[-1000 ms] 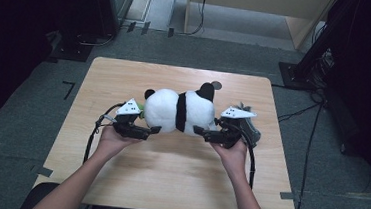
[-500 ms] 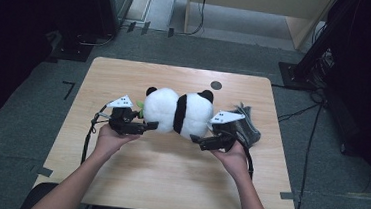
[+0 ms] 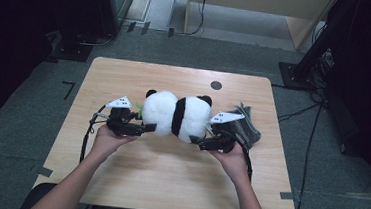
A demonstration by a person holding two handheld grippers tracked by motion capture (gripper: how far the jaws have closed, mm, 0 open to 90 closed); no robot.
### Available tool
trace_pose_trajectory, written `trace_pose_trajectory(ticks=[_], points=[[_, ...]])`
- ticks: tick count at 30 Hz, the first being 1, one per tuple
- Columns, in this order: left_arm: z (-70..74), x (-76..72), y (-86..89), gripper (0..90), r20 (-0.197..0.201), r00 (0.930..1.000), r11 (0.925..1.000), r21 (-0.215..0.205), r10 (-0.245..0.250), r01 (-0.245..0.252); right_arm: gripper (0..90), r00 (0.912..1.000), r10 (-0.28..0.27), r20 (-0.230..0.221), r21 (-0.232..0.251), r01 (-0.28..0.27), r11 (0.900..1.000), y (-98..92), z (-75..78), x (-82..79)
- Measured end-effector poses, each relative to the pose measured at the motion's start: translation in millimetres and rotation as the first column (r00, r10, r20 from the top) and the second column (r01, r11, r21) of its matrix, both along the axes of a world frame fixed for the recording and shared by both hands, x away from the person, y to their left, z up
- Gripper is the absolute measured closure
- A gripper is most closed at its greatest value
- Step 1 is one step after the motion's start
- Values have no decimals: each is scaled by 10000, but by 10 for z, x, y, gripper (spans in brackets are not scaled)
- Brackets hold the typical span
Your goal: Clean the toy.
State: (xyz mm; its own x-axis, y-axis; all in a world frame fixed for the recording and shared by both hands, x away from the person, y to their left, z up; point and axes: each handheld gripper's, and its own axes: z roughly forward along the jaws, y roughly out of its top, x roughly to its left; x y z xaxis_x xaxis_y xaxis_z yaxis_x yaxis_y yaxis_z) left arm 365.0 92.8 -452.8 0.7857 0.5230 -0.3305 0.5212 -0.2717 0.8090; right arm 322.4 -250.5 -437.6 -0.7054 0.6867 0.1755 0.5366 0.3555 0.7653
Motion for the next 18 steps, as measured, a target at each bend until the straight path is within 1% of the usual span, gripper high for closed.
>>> trace_pose_trajectory(ticks=[2, 4, 5, 6, 7, 8, 10, 11, 13, 15, 17, 18], points=[[-2, -18, 3, 280, 39, 10000, 9999, 148, 25, -26, 265, 10000, -71, 32, 72, 71, 9999, 0, 13, -8], [-9, -35, 6, 279, 40, 10000, 9996, 276, 42, -43, 263, 9997, -196, -149, 227, 199, 9995, -3, 10, 4], [-12, -49, 14, 279, -12, 10000, 9993, 383, 49, -49, 263, 9990, -263, -368, 357, 276, 9990, -6, 4, 10], [-19, -57, 22, 279, -50, 10000, 9992, 397, 47, -45, 261, 9973, -297, -671, 602, 338, 9976, -12, -8, 24], [-25, -60, 30, 278, -206, 9998, 9991, 416, 32, -24, 257, 9958, -297, -866, 802, 366, 9961, -16, -18, 32], [-31, -64, 36, 277, -281, 9996, 9991, 419, 22, -11, 256, 9950, -253, -967, 937, 344, 9950, -21, -24, 36], [-54, -80, 47, 277, -328, 9994, 9992, 388, 58, -45, 255, 9945, -247, -1018, 999, 349, 9944, -21, -31, 42], [-66, -84, 49, 277, -342, 9994, 9989, 467, 60, -44, 254, 9947, -241, -998, 955, 337, 9949, -14, -34, 42], [-92, -102, 51, 276, -388, 9992, 9981, 607, 135, -111, 251, 9951, -250, -952, 724, 319, 9969, 10, -40, 35], [-113, -122, 65, 276, -557, 9982, 9979, 620, 208, -173, 247, 9951, -213, -965, 600, 271, 9978, 36, -47, 30], [-121, -145, 85, 276, -624, 9976, 9978, 603, 306, -268, 246, 9940, -202, -1076, 661, 274, 9974, 51, -50, 28], [-124, -148, 93, 276, -652, 9973, 9978, 587, 351, -313, 244, 9932, -192, -1146, 766, 281, 9967, 56, -56, 35]])
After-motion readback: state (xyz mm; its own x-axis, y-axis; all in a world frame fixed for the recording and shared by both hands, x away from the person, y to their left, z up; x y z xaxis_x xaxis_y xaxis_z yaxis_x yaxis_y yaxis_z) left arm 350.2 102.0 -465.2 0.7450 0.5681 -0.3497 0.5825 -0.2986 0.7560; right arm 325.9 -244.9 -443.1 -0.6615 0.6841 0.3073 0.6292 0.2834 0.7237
